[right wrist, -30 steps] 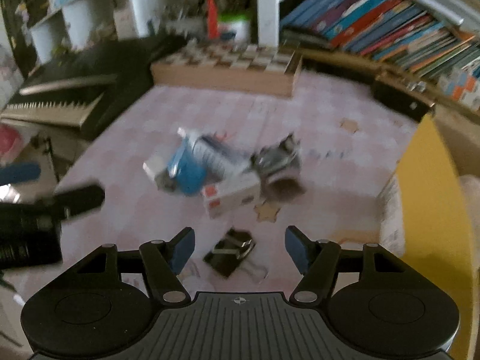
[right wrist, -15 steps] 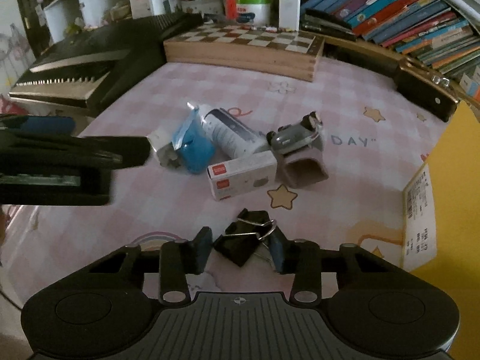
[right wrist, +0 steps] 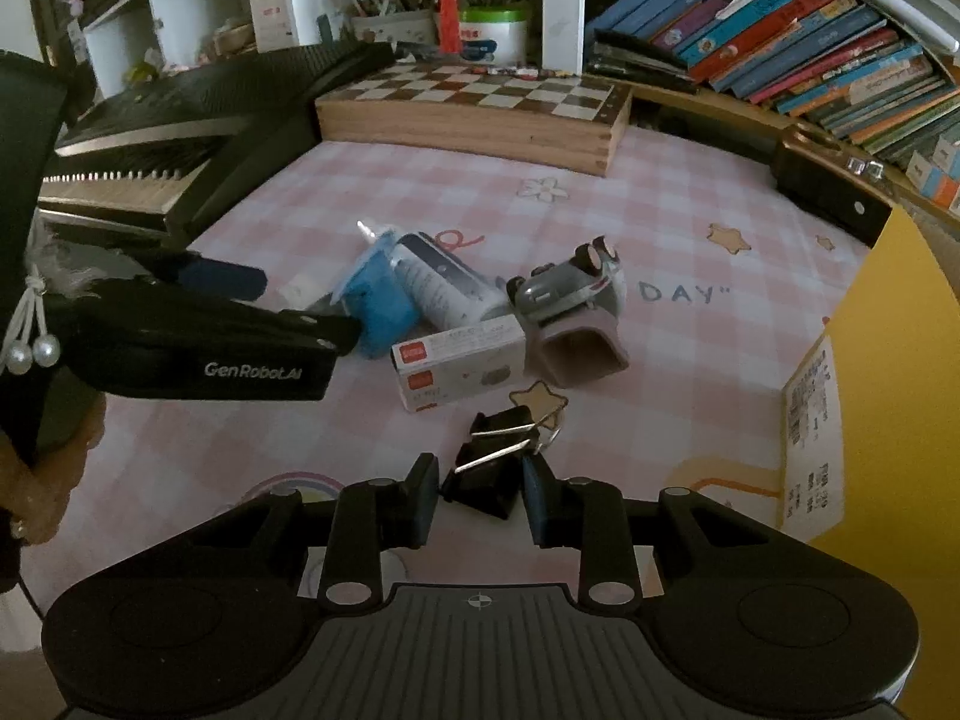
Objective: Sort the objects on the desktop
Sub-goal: 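Grasp the black binder clip with the right gripper while the left gripper grasps the white cube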
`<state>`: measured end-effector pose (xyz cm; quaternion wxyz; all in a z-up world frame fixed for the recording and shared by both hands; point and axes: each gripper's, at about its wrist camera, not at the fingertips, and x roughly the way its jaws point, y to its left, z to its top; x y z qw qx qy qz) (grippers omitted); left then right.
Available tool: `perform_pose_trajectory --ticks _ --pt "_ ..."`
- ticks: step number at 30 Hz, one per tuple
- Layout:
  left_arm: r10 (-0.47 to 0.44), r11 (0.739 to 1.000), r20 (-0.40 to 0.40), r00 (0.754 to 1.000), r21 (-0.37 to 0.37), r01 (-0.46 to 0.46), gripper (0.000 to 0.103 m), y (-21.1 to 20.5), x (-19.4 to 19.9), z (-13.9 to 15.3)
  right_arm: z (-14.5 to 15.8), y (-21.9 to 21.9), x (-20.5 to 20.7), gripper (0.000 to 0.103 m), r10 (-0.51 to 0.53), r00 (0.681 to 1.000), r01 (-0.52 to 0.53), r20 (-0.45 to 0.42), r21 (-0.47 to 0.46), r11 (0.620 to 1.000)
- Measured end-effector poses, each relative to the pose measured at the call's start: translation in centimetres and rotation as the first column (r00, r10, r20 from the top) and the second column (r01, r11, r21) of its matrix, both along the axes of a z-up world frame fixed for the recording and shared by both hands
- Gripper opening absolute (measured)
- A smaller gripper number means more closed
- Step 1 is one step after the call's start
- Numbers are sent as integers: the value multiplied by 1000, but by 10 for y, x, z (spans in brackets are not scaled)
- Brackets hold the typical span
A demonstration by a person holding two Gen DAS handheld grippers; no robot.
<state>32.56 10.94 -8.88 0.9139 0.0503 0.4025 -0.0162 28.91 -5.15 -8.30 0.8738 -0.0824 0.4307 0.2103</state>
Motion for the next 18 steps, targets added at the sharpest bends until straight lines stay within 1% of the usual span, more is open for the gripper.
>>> perform_pose_trajectory --ticks 1,3,4,6,9,16,17,18 --pt "-10 1000 -1 1000 4 10 64 -1 1 -1 -1 0 0 29 -3 1000 3 -2 3 1000" --pt "-33 999 -6 999 11 33 46 -3 3 -4 -1 0 0 29 -3 1000 3 -1 3 1000" --pt "-45 999 -9 999 5 45 43 -3 4 -5 -1 0 0 30 -3 1000 3 -1 3 1000" --pt "-46 999 -9 999 2 46 42 -3 3 -4 -1 1 0 30 -4 1000 4 0 2 1000" --pt "-22 1000 1 1000 -4 22 42 0 -3 0 -1 1 1 30 -14 1000 14 -1 7 1000" --pt "15 997 -1 1000 -73 -15 42 10 -27 15 7 -10 8 30 -85 996 82 26 77 994" --pt "20 997 1 1000 -80 -20 42 10 -30 17 7 -12 9 28 -88 996 86 24 86 993" --pt "23 996 2 1000 -86 -23 42 10 -33 19 8 -13 9 22 -91 996 89 22 95 992"
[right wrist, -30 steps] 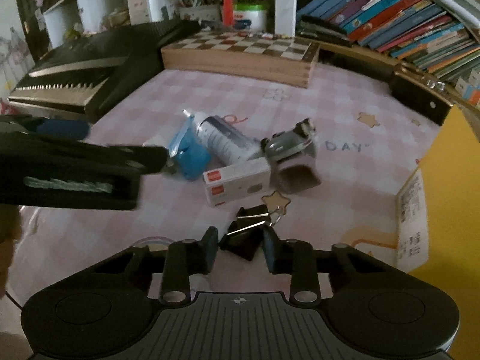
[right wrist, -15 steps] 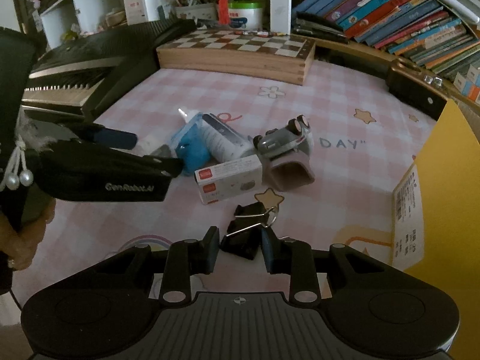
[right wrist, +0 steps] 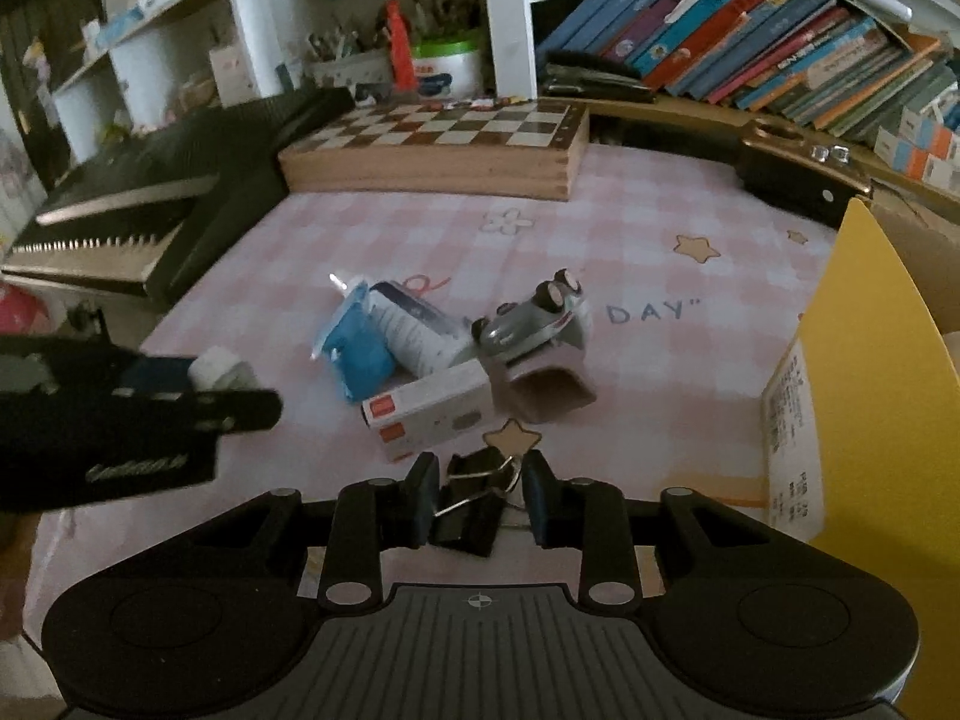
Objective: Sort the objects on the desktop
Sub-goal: 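Grasp the black binder clip with the right gripper while the left gripper grasps the white cube, then lift the clip and white cube and carry both toward the yellow box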
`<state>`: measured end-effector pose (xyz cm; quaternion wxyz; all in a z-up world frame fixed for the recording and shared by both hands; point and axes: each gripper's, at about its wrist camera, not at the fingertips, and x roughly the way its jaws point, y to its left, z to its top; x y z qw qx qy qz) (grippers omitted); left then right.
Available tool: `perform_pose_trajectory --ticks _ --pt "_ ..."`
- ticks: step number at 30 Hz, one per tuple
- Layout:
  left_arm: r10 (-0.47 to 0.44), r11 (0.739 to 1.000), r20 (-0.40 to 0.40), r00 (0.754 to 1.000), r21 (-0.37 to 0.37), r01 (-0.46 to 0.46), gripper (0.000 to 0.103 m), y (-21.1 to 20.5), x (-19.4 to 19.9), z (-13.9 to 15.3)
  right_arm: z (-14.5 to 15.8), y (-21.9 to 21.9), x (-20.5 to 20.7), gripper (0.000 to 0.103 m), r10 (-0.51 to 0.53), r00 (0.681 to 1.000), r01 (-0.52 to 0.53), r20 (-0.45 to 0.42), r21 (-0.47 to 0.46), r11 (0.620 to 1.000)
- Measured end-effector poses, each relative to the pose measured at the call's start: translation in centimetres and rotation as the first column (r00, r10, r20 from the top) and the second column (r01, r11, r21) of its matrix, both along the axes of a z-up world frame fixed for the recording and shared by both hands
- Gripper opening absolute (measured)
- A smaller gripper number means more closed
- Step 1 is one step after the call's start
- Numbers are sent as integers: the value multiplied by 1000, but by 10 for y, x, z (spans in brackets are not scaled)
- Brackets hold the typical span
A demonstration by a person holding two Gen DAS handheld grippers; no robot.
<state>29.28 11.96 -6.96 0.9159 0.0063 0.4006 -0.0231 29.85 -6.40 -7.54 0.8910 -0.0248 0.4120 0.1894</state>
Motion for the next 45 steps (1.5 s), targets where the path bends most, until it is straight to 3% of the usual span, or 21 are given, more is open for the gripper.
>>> perform_pose_trajectory --ticks 2,6,14,24,34,45 --pt "3 1000 4 1000 -7 -3 42 -1 -5 3 0 -1 1 11 -4 1000 4 2 8 1000" --pt "3 1000 10 1000 -24 -3 42 -2 -12 9 3 0 0 2 8 1000 -9 12 28 1000" --pt "16 998 55 998 -63 -12 42 1 -30 27 21 1 -11 2 35 997 -38 68 45 998" --pt "-26 994 130 991 -106 40 42 3 -62 60 57 -11 -37 2 -20 989 9 144 77 997" --pt "-67 984 189 980 -148 95 42 4 -109 78 75 -9 -81 2 -28 985 14 168 86 996" --pt "-94 976 193 977 -174 128 42 12 -157 81 78 3 -130 2 -32 987 20 160 76 997"
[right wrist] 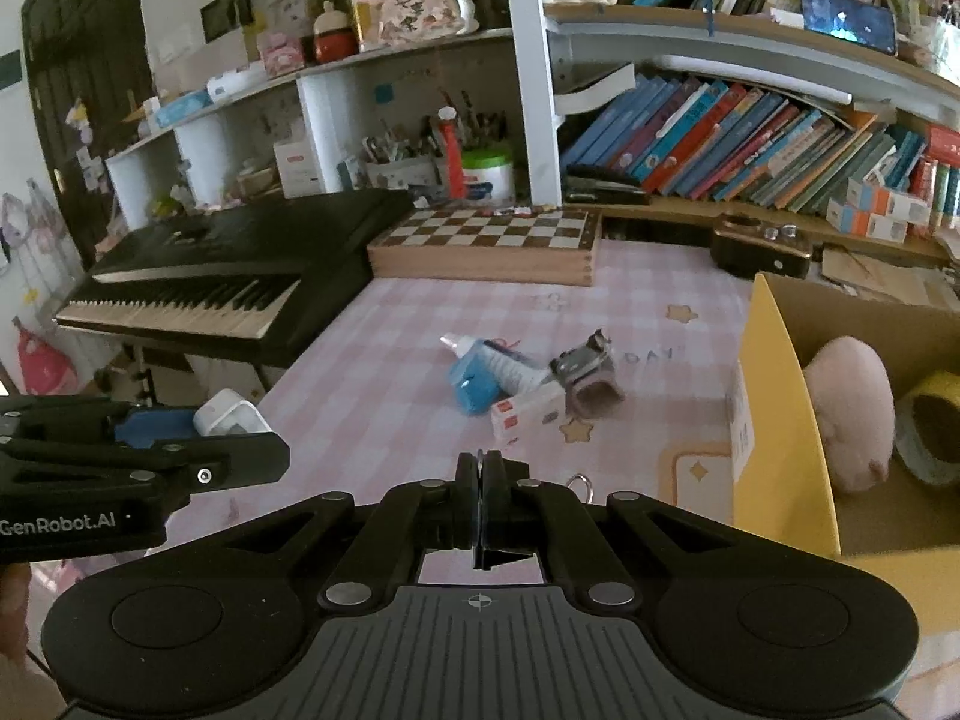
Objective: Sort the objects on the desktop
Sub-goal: 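Lift the clip and white cube and carry both toward the yellow box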
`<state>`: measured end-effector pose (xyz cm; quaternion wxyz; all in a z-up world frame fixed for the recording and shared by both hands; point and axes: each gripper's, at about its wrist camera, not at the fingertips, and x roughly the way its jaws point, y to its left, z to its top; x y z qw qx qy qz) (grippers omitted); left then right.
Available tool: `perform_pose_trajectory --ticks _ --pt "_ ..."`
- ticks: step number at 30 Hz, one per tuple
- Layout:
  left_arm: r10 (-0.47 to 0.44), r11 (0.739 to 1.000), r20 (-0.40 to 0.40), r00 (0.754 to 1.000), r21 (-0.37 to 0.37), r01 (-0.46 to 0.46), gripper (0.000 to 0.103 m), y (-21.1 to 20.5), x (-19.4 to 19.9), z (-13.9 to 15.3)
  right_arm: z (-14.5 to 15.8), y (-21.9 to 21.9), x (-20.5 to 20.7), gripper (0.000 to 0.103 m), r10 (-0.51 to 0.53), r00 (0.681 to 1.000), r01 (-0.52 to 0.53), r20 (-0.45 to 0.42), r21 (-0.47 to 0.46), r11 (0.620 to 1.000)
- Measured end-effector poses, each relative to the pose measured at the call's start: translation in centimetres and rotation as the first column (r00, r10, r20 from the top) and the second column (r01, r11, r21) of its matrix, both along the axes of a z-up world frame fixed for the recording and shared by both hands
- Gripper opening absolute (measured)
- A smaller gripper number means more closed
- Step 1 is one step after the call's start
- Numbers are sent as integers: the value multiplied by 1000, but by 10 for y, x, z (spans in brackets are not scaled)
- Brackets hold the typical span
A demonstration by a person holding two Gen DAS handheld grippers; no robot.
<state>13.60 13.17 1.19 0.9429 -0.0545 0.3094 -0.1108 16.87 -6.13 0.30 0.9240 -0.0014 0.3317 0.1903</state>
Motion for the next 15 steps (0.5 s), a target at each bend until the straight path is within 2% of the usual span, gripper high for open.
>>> perform_pose_trajectory --ticks 15 --pt "-93 996 15 996 -7 93 42 1 -55 4 4 4 -69 2 -63 998 63 3 -4 998"
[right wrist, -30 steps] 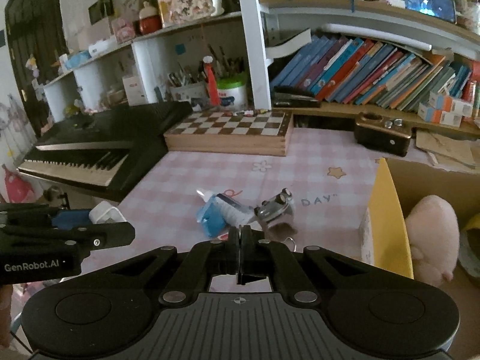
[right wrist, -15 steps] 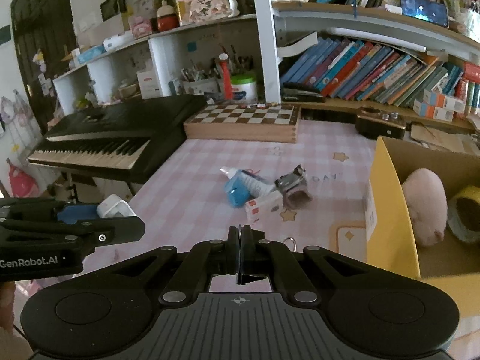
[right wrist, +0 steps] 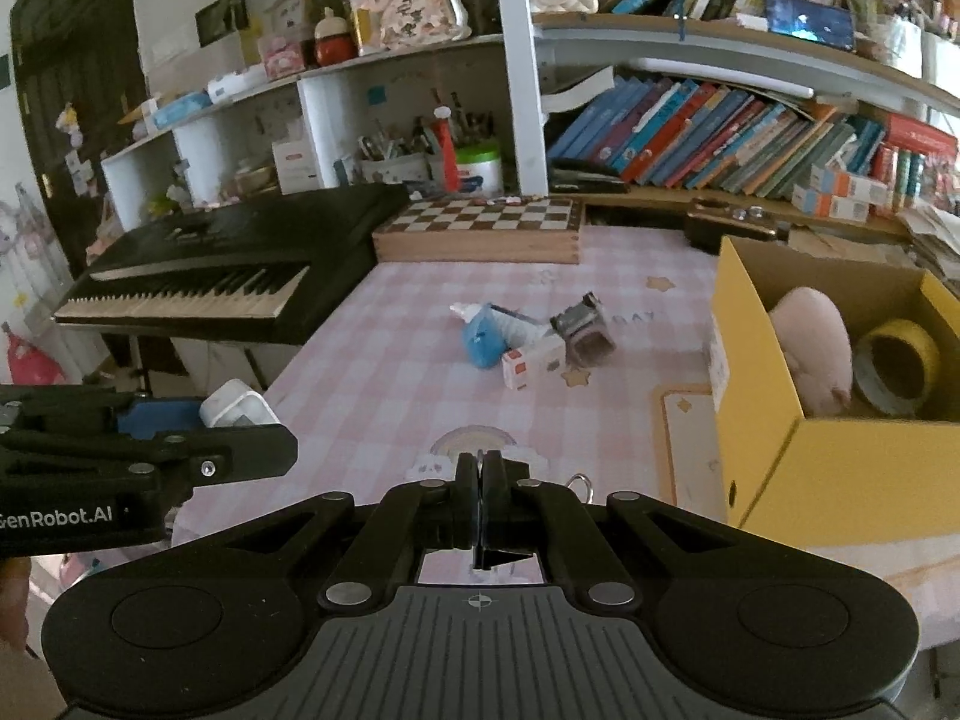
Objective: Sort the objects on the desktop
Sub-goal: 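Lift the clip and white cube and carry both toward the yellow box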
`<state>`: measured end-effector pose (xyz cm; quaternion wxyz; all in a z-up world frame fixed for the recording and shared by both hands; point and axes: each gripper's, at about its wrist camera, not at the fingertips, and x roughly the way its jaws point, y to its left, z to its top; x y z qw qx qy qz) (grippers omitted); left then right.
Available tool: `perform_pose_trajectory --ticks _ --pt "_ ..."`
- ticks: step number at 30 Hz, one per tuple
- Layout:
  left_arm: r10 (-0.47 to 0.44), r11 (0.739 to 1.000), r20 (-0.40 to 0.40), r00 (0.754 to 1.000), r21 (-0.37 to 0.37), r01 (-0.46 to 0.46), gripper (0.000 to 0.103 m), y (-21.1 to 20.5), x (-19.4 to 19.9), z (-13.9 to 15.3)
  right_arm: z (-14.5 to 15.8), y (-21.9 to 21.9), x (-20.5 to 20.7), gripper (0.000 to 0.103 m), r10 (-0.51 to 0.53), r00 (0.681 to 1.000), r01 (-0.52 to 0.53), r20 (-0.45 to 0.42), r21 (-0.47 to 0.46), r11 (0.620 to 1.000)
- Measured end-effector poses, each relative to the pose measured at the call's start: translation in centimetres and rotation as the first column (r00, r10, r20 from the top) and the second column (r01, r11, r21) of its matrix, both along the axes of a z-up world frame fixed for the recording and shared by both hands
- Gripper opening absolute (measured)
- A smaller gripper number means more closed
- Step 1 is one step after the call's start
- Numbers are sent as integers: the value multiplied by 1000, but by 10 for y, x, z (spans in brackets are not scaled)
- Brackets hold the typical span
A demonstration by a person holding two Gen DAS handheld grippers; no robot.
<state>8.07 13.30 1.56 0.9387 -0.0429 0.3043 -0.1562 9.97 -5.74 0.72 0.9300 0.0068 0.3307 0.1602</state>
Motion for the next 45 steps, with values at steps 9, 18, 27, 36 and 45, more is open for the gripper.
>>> perform_pose_trajectory --ticks 9,18,27,36,45 --pt "-74 997 -24 997 4 74 42 -8 -27 -6 -4 -10 -37 2 -69 997 70 -15 12 998" --pt "-152 988 -32 988 6 152 42 -21 -41 -9 -8 -23 -66 2 -142 989 143 -27 16 990" --pt "-251 968 -42 967 2 251 42 -43 -41 -13 -10 -43 -82 2 -233 972 234 -35 15 972" --pt "-341 940 -51 939 -1 341 42 -68 -34 -15 -13 -64 -92 2 -319 947 320 -48 11 947" --pt "-417 909 -58 907 -5 417 42 -99 -25 -17 -17 -90 -94 2 -384 921 385 -68 6 923"
